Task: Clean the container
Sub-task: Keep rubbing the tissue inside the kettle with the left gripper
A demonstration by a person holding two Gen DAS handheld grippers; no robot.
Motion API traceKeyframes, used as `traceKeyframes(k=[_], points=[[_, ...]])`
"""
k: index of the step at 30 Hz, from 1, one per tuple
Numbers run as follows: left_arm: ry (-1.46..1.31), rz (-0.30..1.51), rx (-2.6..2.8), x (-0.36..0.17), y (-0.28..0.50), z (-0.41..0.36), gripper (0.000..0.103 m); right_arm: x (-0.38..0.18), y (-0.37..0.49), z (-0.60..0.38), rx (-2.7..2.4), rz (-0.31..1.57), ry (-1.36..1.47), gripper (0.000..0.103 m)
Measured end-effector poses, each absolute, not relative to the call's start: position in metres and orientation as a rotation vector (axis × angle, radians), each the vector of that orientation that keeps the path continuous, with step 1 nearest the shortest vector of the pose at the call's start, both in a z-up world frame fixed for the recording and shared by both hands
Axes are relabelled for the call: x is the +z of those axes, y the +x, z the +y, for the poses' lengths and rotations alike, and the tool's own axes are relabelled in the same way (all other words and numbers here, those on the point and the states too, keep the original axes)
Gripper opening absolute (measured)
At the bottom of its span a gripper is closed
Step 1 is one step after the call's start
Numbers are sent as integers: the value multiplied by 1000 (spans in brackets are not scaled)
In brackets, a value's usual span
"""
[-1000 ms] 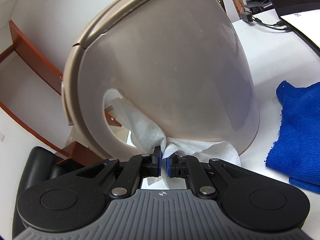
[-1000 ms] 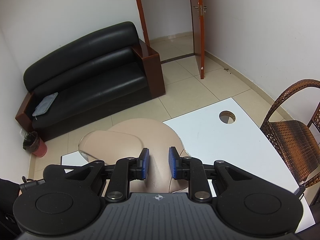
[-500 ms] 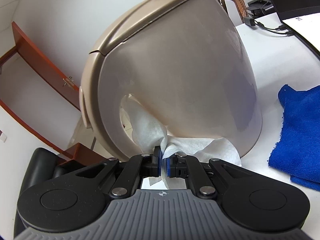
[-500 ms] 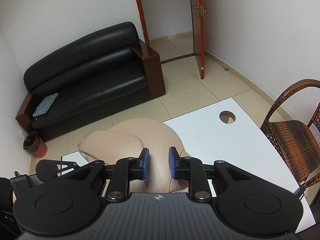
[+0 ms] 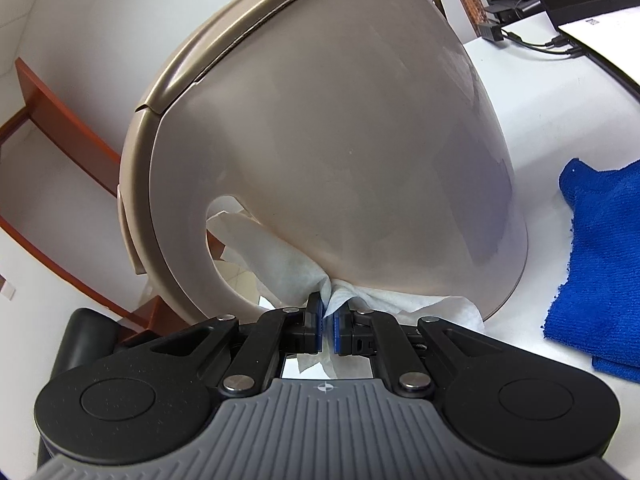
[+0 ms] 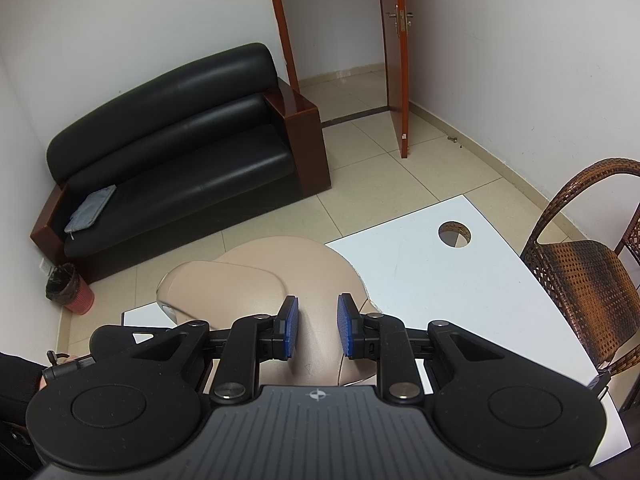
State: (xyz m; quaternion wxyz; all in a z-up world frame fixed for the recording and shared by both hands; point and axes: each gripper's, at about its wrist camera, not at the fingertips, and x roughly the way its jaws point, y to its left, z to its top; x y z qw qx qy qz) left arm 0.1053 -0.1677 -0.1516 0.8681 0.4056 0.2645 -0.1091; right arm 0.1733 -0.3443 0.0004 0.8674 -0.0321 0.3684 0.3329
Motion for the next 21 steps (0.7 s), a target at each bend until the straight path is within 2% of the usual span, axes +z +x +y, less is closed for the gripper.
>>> traceKeyframes(k=[14, 21], points=[[808, 552, -217, -130, 99, -158, 7, -3, 172, -346, 702, 769, -68, 23], [867, 544, -226, -146, 107, -169, 7, -5, 173, -349, 706, 768, -63, 23]])
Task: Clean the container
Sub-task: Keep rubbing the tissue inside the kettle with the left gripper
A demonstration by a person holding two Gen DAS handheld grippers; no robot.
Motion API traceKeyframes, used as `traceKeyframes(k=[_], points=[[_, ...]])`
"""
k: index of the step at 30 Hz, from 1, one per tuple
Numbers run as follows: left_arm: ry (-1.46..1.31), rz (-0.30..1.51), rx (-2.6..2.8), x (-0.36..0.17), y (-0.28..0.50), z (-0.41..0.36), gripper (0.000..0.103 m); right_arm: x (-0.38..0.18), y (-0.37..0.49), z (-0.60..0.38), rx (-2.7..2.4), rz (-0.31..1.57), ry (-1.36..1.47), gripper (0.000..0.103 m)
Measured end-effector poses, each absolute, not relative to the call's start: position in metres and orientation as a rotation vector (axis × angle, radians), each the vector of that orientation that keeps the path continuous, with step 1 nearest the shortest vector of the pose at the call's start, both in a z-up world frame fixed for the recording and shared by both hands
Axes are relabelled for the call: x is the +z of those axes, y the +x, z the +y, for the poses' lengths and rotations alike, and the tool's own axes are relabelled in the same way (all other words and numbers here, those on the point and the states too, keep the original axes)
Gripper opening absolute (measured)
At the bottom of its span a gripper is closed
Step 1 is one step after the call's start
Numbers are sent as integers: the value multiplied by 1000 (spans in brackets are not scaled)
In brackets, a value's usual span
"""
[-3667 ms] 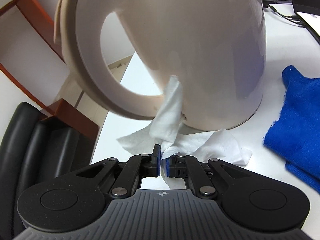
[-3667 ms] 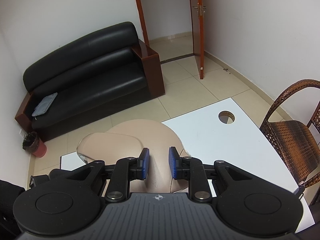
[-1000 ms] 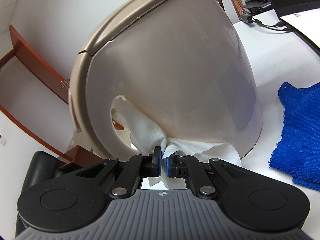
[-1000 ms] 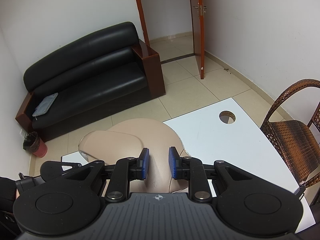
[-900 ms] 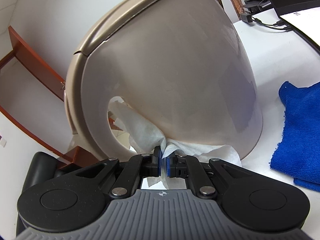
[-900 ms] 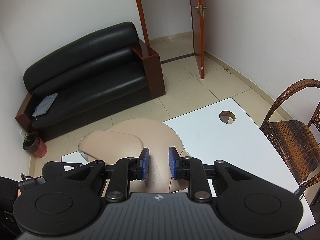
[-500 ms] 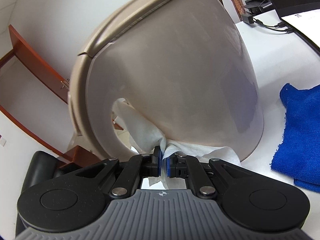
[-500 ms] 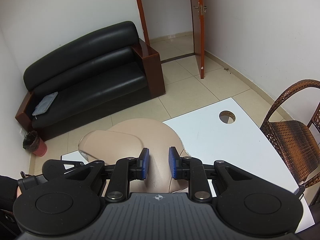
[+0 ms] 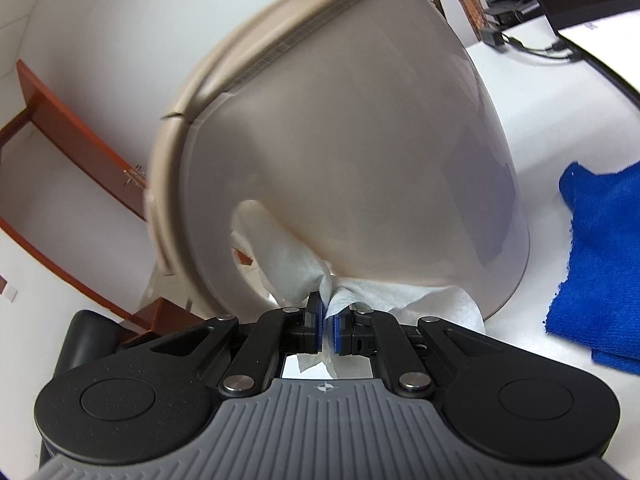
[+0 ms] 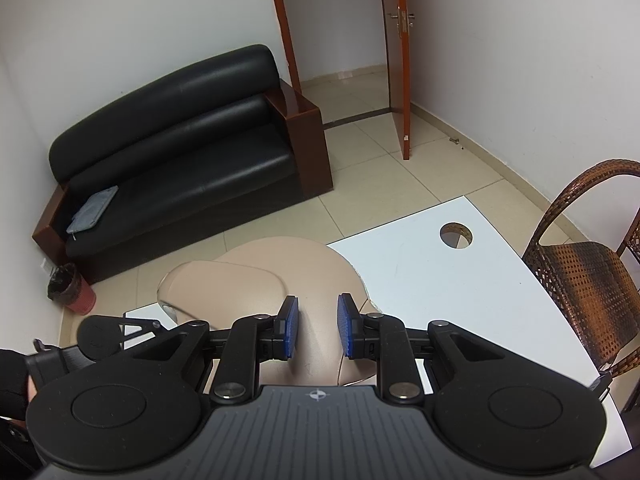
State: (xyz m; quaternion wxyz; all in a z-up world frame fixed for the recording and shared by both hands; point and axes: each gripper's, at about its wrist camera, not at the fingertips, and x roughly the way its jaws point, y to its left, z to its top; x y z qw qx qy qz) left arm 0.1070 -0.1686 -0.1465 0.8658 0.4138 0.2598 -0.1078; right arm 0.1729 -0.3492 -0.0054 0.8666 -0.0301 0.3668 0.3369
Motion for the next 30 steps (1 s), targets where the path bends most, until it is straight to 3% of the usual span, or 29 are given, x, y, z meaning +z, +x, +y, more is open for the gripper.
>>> traceKeyframes(k=[30], points=[[887, 552, -215, -151, 115, -170, 7, 11, 175, -337, 693, 777, -109, 23]])
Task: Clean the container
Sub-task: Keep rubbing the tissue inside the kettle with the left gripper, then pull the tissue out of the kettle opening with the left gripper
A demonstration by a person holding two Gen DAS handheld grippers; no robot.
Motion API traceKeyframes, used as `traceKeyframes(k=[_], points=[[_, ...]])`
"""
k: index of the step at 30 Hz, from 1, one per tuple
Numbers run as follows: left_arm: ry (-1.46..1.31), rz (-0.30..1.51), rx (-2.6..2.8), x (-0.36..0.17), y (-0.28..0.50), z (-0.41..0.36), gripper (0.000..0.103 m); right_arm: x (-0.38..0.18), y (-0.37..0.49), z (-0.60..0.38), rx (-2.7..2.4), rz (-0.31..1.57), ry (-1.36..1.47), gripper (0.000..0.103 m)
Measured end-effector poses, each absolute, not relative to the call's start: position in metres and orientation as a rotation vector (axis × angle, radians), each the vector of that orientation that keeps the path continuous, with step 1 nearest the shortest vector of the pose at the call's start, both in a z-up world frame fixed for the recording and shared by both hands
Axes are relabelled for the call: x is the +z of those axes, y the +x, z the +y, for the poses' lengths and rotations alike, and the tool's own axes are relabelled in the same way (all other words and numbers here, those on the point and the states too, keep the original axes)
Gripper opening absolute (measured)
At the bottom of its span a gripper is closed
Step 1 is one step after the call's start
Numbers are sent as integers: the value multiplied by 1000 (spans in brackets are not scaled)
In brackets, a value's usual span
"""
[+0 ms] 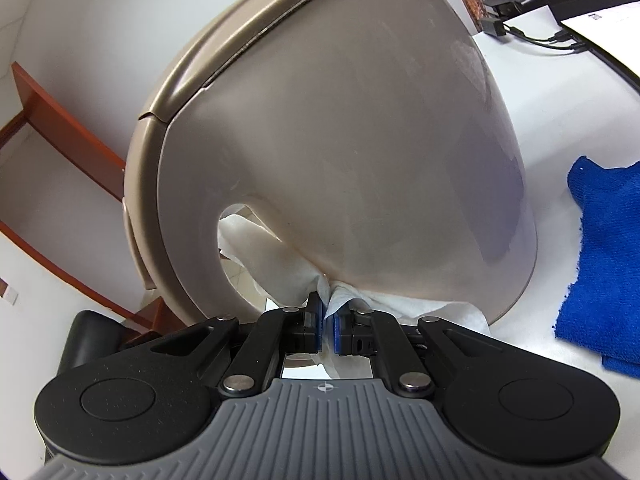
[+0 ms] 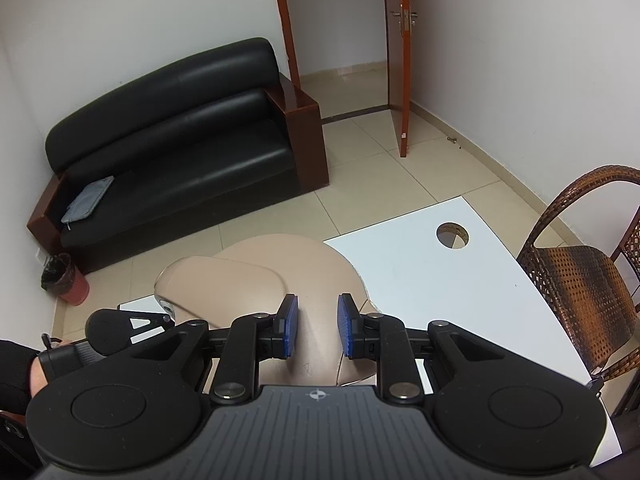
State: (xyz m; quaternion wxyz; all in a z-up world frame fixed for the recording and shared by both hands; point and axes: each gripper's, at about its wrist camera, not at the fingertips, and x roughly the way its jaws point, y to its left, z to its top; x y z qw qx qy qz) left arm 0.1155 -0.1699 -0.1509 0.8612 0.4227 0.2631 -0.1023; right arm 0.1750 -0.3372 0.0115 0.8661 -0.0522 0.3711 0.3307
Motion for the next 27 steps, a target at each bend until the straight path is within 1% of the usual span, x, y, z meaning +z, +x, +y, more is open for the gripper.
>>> traceKeyframes(k=[7, 10, 14, 15, 19, 22, 24, 27], points=[[1113, 470, -230, -171, 100, -175, 5, 14, 175, -335, 696, 778, -112, 23], [1148, 461, -242, -173, 96, -175, 5, 15, 178, -335, 695, 779, -106, 23], [1138, 486, -256, -175, 90, -175, 7, 16, 178, -332, 693, 778, -102, 23], [1127, 500, -256, -177, 89, -175, 9, 15, 178, -332, 693, 777, -102, 23], [1085, 553, -252, -183, 83, -172, 9, 13, 178, -331, 694, 777, -104, 23], [1054, 549, -239, -181, 79, -166, 9, 13, 178, -330, 694, 776, -105, 23], [1010, 557, -231, -176, 79, -161, 9, 11, 177, -332, 694, 776, -104, 23], [870, 555, -222, -162, 78, -146, 9, 9, 177, -335, 692, 775, -100, 23]])
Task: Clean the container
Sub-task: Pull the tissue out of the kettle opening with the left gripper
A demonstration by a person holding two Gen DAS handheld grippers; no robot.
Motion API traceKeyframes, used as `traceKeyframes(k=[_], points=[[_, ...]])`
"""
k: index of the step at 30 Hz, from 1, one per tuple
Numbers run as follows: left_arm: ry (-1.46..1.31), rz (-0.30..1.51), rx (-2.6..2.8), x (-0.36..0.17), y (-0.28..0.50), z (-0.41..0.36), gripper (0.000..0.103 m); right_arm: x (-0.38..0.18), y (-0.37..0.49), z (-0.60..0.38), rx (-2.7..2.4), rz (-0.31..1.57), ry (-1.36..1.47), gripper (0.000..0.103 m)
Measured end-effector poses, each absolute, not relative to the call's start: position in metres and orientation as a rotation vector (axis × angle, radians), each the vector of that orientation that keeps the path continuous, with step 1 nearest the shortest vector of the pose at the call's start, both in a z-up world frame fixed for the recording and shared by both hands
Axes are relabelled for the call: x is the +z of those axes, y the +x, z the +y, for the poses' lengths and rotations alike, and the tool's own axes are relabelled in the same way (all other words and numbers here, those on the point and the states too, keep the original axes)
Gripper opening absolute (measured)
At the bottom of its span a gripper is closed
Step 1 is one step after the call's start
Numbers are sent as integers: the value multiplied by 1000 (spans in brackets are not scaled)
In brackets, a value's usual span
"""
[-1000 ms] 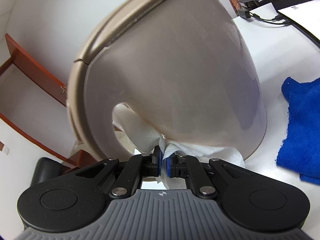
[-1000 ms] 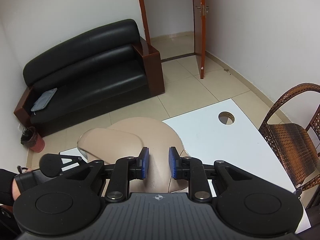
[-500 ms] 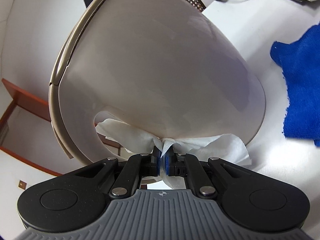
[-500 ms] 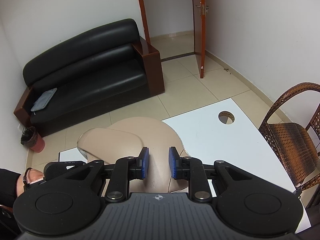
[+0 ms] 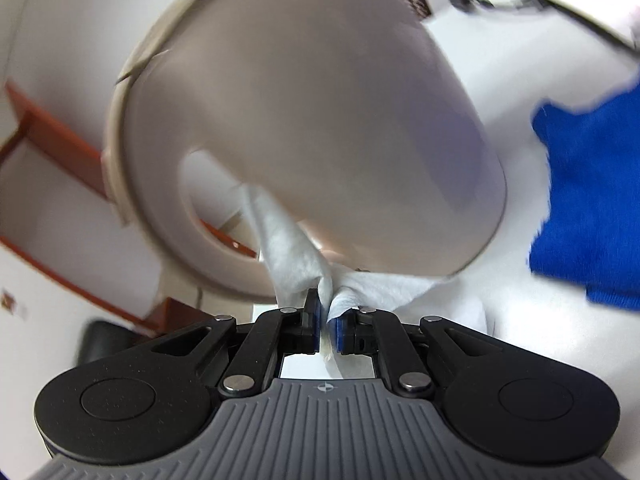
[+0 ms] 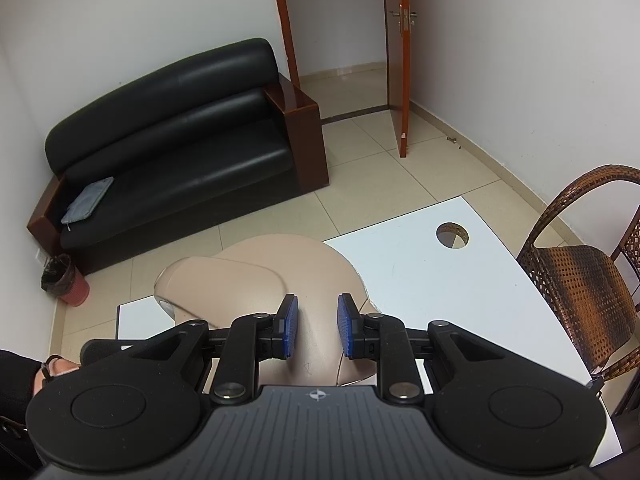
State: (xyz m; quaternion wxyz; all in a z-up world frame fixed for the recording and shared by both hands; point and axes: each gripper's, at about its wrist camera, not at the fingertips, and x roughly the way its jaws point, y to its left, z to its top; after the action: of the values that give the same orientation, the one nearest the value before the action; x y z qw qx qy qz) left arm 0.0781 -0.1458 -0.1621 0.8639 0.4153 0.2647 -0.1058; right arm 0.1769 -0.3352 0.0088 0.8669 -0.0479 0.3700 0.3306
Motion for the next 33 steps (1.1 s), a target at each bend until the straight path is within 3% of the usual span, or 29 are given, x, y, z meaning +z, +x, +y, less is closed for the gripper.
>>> traceKeyframes(k=[14, 20, 22, 33], points=[[484, 502, -240, -111, 56, -79, 9, 6, 170, -330, 648, 772, -103, 24], [452, 477, -198, -107, 76, -92, 9, 9, 156, -326, 624, 766, -128, 26], [444, 467, -189, -101, 84, -89, 9, 9, 150, -325, 629, 766, -126, 31], [461, 412, -254, -73, 142, -77, 9, 10, 111, -318, 636, 774, -102, 31]])
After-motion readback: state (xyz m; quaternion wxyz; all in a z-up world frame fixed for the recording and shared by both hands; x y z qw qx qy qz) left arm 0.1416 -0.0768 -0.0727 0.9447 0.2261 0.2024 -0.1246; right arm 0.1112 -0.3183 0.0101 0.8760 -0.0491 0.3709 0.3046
